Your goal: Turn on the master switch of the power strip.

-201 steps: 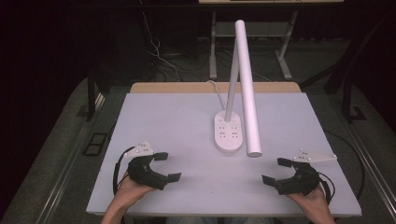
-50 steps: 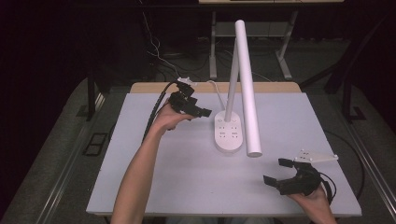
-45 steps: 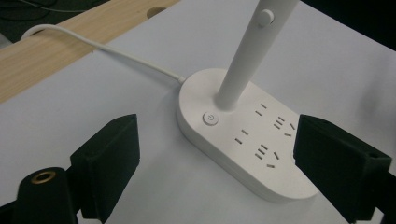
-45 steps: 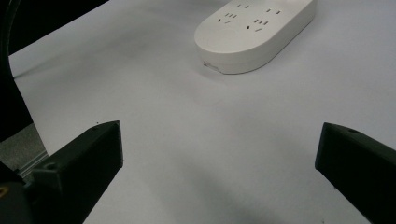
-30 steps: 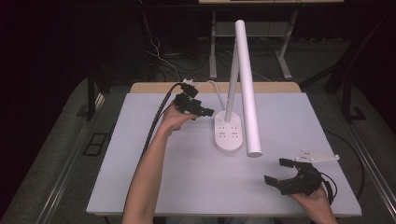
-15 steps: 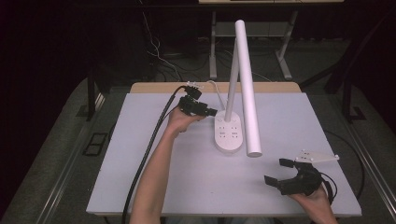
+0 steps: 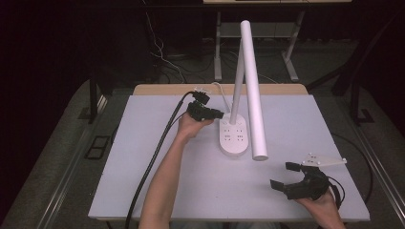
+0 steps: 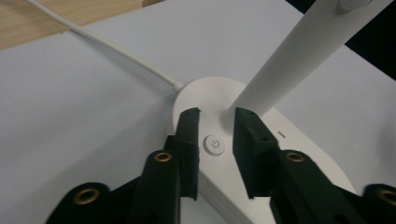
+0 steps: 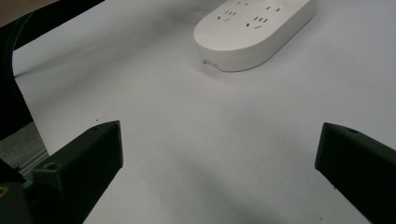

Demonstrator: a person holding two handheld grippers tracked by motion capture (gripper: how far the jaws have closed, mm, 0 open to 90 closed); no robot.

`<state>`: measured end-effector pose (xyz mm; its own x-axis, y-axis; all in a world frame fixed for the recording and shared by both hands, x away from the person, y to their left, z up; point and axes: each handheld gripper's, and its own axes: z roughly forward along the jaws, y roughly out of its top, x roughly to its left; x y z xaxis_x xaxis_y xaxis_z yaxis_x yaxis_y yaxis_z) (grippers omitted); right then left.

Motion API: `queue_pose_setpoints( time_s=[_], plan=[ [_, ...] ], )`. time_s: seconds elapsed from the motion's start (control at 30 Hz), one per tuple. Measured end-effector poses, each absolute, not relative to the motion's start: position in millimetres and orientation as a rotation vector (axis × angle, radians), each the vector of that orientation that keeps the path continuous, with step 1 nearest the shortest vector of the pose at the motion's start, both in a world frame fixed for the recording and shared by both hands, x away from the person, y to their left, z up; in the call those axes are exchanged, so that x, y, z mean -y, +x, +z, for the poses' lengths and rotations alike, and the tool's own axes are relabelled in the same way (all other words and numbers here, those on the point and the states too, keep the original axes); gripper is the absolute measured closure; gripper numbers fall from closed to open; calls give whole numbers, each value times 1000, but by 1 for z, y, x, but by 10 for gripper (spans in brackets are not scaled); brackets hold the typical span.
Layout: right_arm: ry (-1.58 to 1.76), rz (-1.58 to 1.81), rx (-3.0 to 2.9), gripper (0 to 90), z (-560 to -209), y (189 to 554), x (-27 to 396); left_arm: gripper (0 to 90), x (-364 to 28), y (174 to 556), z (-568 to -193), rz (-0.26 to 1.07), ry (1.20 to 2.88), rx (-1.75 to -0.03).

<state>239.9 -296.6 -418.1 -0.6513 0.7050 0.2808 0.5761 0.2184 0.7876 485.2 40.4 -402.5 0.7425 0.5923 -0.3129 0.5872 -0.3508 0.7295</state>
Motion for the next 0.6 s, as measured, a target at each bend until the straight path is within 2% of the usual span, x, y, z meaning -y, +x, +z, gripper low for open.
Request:
queue_pose_setpoints(
  time_s=[0.3, 0.6],
  plan=[
    [1237, 1415, -2345, 3, -418, 240, 297, 895, -30, 485, -411, -3, 1970, -936],
    [1233, 1415, -2349, 3, -418, 241, 296, 898, -25, 487, -420, 3, 2002, -937]
  ],
)
